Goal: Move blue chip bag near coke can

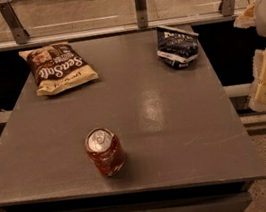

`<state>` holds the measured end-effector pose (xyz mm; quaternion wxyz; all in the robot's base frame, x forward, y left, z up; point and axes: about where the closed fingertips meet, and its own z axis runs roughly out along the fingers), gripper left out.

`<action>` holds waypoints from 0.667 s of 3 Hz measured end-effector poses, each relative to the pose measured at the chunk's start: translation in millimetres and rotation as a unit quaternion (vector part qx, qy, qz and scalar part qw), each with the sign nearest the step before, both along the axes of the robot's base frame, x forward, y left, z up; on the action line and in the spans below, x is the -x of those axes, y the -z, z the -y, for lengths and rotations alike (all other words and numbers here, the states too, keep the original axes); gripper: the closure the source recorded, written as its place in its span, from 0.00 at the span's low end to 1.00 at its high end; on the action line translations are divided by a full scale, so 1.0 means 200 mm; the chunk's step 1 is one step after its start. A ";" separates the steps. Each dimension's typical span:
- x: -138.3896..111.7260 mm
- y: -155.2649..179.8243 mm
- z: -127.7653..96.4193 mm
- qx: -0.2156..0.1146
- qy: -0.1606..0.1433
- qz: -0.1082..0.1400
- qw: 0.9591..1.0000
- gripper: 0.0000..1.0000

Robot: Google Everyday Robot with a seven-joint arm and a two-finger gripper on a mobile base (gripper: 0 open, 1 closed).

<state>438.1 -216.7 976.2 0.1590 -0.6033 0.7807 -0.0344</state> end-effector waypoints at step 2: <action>-0.15 0.03 -0.04 -0.023 0.001 0.019 1.000 0.00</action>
Offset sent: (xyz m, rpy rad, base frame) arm 0.0853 0.0196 -0.0205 0.1340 -0.0938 -0.0068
